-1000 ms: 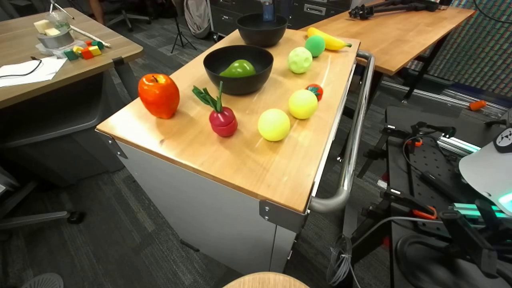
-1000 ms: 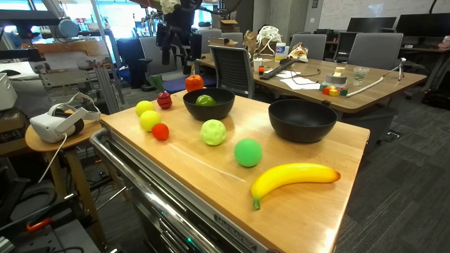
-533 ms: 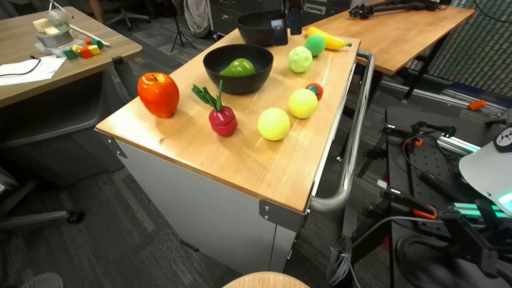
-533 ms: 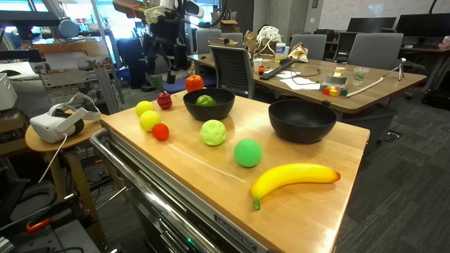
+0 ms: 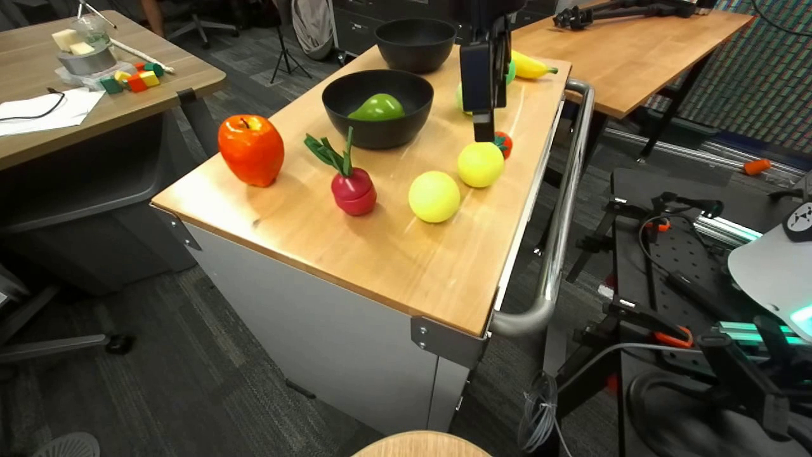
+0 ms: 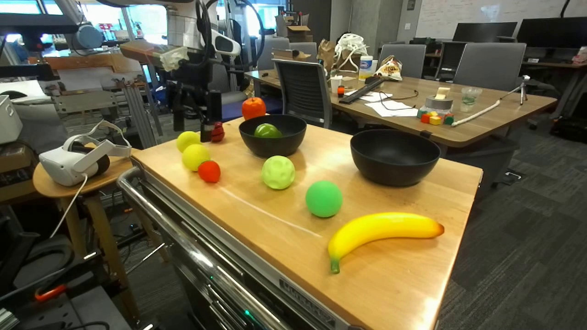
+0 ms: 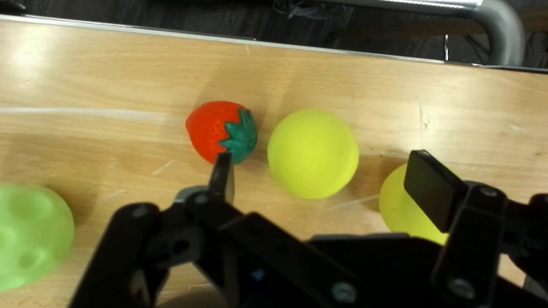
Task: Pick up all the fruit plush toy from the table and put them in the two black bowl
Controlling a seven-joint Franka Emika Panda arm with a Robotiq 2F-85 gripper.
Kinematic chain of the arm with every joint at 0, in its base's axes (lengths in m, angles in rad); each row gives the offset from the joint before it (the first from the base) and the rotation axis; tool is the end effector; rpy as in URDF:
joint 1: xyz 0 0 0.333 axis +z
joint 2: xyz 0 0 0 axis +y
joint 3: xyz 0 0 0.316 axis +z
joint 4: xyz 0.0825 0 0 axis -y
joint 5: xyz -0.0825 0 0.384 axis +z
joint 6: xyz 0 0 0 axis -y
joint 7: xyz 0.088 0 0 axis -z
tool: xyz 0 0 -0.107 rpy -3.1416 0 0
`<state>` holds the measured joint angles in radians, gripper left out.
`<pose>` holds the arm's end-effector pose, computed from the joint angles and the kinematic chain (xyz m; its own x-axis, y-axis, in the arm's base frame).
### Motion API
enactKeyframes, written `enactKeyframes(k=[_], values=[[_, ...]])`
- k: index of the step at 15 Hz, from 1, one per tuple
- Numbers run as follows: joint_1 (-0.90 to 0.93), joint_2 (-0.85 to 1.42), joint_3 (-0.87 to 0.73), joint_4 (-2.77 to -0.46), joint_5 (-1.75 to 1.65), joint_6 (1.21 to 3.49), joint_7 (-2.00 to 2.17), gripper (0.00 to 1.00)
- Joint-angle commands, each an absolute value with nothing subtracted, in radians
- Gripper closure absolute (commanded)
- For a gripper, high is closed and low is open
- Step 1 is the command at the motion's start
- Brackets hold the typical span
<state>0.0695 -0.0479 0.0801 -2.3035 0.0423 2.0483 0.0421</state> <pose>0.4753 0.0740 0.3507 0.9747 0.0839 -0.2072 0.0814 -0.9965 -0.0202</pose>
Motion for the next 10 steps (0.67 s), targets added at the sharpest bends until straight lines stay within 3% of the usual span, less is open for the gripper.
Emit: enactKeyframes(k=[1,4,5,6,10], values=[[0.081,-0.086,0.089,-2.414,0.013,2.228,0.030,0.00],[0.083,-0.069,0.093,-2.449,-0.007,2.344,0.017,0.00],[0.082,-0.066,0.092,-2.456,-0.013,2.364,0.014,0.08],[0.081,-0.065,0.091,-2.462,-0.016,2.378,0.010,0.25],[0.079,-0.055,0.086,-2.470,0.010,2.399,-0.025,0.58]])
